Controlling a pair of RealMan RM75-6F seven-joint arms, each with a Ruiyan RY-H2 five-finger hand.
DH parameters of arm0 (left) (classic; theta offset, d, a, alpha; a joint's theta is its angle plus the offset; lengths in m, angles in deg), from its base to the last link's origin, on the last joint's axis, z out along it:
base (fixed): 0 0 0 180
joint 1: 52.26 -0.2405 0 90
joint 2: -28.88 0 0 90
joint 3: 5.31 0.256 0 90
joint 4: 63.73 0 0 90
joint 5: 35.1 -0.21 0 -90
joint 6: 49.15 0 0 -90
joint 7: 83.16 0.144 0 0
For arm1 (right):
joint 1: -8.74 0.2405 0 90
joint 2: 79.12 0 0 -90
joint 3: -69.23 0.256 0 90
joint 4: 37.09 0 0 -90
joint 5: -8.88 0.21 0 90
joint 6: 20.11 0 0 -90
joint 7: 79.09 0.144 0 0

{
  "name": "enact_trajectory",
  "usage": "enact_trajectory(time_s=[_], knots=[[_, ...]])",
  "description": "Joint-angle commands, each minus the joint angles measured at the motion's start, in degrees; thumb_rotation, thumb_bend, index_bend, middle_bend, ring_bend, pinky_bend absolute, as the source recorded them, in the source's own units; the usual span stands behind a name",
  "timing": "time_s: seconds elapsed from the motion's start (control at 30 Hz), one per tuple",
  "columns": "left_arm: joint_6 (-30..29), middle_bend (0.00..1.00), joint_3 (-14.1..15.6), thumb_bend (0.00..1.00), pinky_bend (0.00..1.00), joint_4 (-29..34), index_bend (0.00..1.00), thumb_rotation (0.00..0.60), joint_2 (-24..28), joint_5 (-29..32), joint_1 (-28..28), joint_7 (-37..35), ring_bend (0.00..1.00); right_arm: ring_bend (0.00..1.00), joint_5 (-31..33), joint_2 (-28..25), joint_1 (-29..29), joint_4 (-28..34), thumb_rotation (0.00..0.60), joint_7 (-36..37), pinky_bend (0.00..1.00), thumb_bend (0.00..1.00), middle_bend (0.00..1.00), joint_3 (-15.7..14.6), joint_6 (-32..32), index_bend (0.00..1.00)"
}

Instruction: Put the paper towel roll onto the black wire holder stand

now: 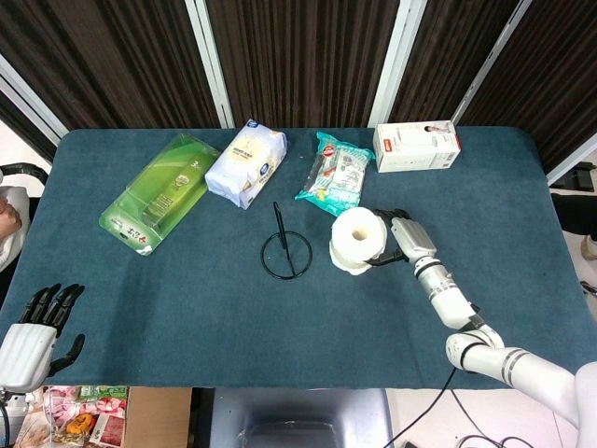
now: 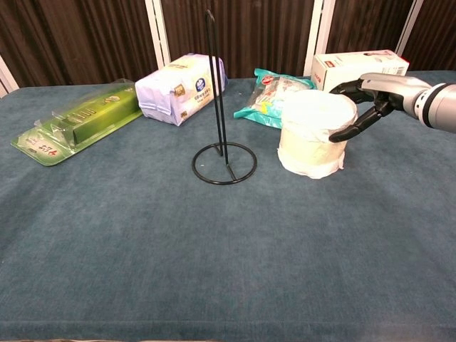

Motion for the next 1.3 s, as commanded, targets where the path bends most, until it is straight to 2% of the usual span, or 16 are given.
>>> enact_trajectory(time_s=[0.03,0.2,0.33,0.57,0.77,0.9,1.0,1.23,1.3], knots=[[-0.2,0.10,0.1,0.44,0.11,0.0,0.00,0.600,0.0,-0.2,-0.1,0.0,0.06,0.44,0.1,-0.2,0.0,0.6,0.600,0.6,0.16,0.17,0.55,0.1,-0.2,0.63],[-0.5,0.10,0.1,0.44,0.11,-0.1,0.00,0.600,0.1,-0.4,-0.2,-0.2,0.06,0.55,-0.7,-0.1,-0.4,1.1,0.600,1.1,0.26,0.19,0.65,0.4,-3.0,0.76],[-0.6,0.10,0.2,0.44,0.11,0.0,0.00,0.600,0.1,-0.5,-0.2,-0.3,0.06,0.57,-2.3,-1.0,-1.5,2.8,0.600,2.2,0.28,0.20,0.67,0.7,-6.6,0.80],[-0.9,0.10,0.4,0.44,0.11,0.1,0.00,0.600,0.2,-1.0,-0.3,-0.3,0.06,0.57,-8.0,-6.3,-5.5,11.8,0.600,10.8,0.30,0.21,0.68,3.2,-17.1,0.80],[-1.1,0.10,0.4,0.44,0.11,0.2,0.00,0.600,0.1,-1.2,-0.3,-0.3,0.06,0.57,-8.2,-12.8,-6.5,22.6,0.600,14.9,0.31,0.21,0.68,7.0,-19.9,0.80],[-1.2,0.10,0.4,0.44,0.11,0.1,0.00,0.600,0.3,-1.2,-0.4,-0.5,0.06,0.57,-6.6,-14.3,-5.5,28.3,0.600,12.2,0.33,0.21,0.68,9.9,-21.8,0.80],[-1.0,0.10,0.3,0.44,0.11,0.1,0.00,0.600,0.3,-0.9,-0.3,-0.8,0.06,0.57,-4.6,-14.6,-3.2,31.6,0.600,7.1,0.34,0.21,0.68,11.5,-21.6,0.80],[-1.2,0.10,0.1,0.44,0.11,-0.1,0.00,0.600,0.5,-0.6,-0.3,-1.4,0.06,0.57,6.0,-12.8,3.7,36.9,0.600,-4.9,0.36,0.21,0.68,14.7,-19.6,0.78],[-1.3,0.10,0.0,0.44,0.11,-0.1,0.00,0.600,0.6,-0.5,-0.4,-1.5,0.06,0.57,7.5,-12.6,4.6,37.7,0.600,-6.1,0.36,0.21,0.68,15.2,-19.7,0.78]])
